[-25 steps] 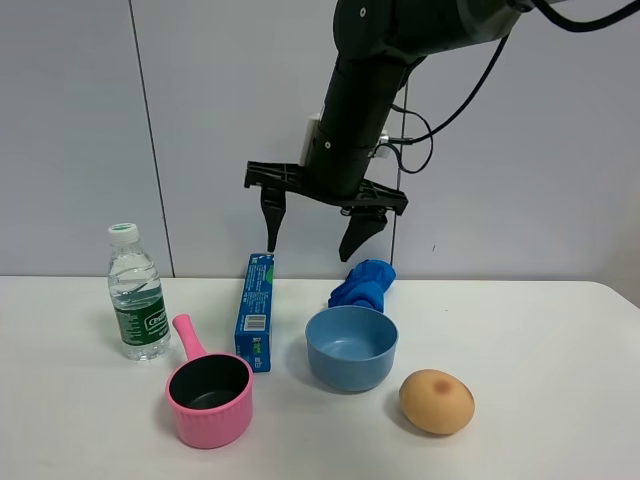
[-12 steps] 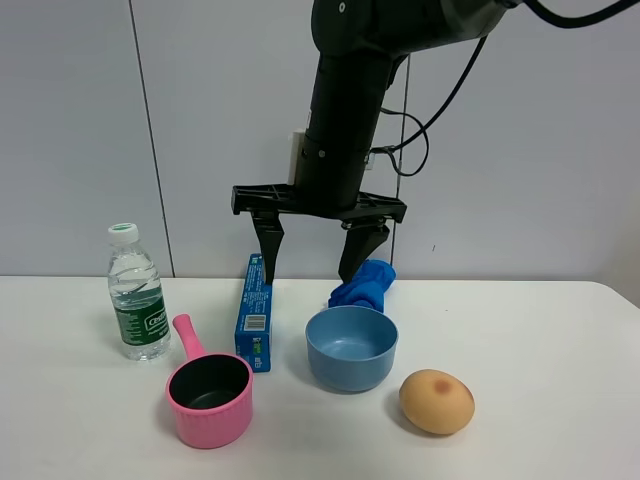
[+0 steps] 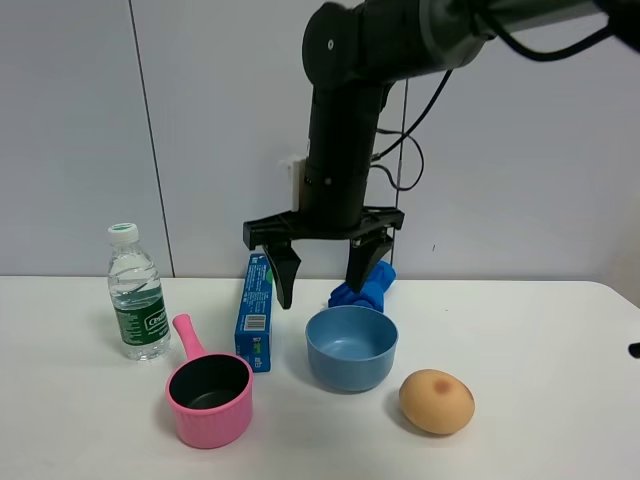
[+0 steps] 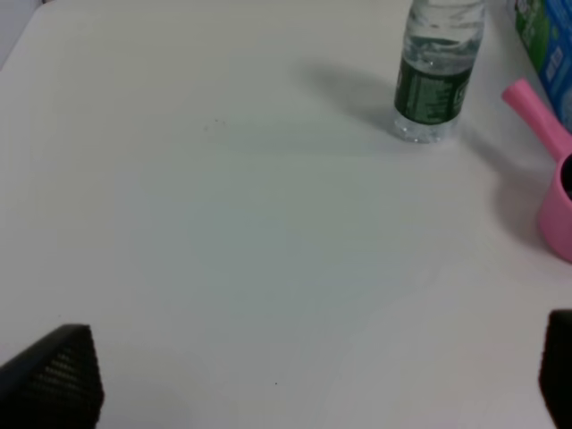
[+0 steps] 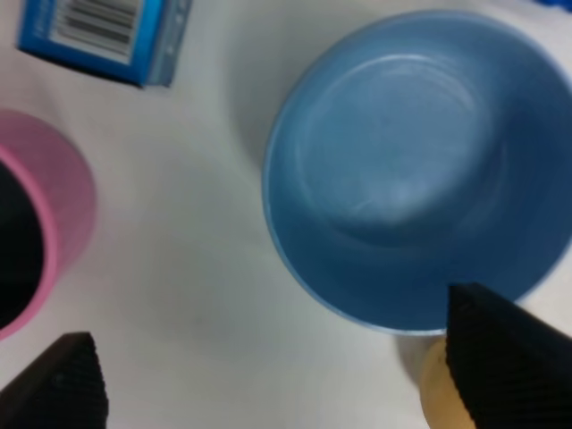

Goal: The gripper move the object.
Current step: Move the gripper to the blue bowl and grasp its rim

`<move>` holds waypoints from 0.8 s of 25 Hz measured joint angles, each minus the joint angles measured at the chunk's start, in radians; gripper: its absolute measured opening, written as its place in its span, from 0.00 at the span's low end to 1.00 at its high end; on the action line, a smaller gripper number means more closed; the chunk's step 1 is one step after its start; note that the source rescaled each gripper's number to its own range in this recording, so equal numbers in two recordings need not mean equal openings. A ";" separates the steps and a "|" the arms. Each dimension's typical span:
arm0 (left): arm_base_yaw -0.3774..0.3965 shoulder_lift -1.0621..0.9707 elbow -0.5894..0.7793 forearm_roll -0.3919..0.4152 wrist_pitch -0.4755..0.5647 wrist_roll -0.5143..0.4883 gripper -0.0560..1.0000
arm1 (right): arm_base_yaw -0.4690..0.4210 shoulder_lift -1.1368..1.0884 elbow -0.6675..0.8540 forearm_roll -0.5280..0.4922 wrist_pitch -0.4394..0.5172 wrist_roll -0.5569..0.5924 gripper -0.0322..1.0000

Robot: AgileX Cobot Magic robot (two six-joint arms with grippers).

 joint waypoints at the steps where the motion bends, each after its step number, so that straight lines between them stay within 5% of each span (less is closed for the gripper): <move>1: 0.000 0.000 0.000 0.000 0.000 0.000 1.00 | 0.000 0.012 0.000 0.000 0.000 -0.004 0.77; 20: 0.000 0.000 0.000 0.000 0.000 0.000 1.00 | 0.000 0.159 -0.002 -0.012 -0.038 -0.024 0.77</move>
